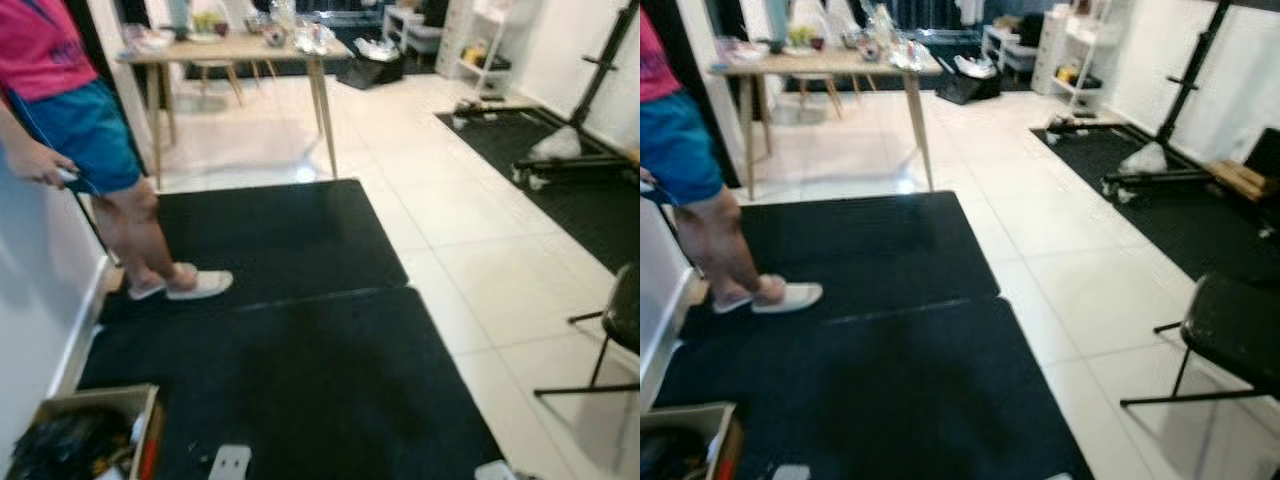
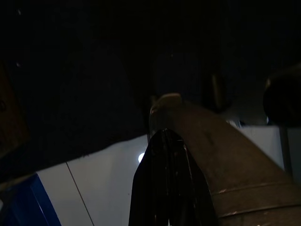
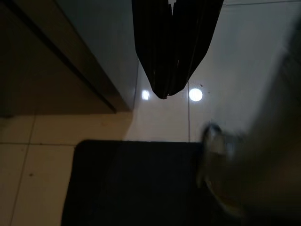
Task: Restocking fridge
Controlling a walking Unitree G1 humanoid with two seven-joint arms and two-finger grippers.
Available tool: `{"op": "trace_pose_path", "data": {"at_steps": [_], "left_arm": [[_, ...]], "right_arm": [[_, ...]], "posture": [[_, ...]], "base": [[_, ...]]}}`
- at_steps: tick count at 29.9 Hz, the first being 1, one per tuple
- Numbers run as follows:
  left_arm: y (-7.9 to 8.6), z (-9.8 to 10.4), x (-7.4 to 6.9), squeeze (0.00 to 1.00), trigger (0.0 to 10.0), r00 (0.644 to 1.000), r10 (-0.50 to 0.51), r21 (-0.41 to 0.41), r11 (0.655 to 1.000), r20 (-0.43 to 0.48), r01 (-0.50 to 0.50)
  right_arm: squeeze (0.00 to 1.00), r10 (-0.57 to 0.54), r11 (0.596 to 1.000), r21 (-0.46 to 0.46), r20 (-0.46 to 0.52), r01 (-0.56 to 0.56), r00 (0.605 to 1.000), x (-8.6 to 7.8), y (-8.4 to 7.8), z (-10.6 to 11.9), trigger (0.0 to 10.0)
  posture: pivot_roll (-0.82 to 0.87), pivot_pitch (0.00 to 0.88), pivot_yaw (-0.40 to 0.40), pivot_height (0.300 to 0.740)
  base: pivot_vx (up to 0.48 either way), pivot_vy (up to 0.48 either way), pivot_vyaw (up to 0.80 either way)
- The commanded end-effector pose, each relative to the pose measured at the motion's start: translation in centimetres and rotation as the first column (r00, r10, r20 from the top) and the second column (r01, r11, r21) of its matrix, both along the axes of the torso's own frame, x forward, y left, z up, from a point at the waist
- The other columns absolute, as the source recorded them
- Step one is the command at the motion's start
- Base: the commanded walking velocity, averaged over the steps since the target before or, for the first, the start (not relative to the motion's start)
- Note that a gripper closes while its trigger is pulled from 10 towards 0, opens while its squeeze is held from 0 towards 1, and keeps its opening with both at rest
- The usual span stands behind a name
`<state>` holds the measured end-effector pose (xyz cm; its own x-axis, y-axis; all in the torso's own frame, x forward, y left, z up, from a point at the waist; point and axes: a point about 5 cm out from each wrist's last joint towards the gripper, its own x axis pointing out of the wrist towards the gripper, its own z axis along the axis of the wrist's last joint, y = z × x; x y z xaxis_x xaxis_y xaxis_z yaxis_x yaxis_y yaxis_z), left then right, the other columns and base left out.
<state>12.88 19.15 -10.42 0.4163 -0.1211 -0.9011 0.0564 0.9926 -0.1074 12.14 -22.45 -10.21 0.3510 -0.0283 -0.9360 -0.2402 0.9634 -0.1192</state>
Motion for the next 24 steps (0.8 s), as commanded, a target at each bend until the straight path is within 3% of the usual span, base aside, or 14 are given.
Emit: {"op": "trace_pose_path", "data": {"at_steps": [1, 24], "left_arm": [[-0.32, -0.14, -0.30, 0.00, 10.0, 1.000, -0.008, -0.007, 1.000, -0.013, 0.008], [-0.33, -0.14, -0.30, 0.00, 10.0, 1.000, -0.012, -0.012, 1.000, -0.015, 0.011]], "right_arm": [[0.00, 0.000, 1.000, -0.008, 0.012, 0.000, 1.000, 0.42, -0.24, 0.18, 10.0], [0.00, 0.015, 1.000, -0.027, 0.002, -0.015, 1.000, 0.47, -0.35, 0.20, 10.0]], "posture": [[-0.01, 0.000, -0.026, 0.740], [-0.01, 0.000, -0.032, 0.740]], "base": [[0.345, 0.000, 0.00], [0.355, 0.000, 0.00]]}}
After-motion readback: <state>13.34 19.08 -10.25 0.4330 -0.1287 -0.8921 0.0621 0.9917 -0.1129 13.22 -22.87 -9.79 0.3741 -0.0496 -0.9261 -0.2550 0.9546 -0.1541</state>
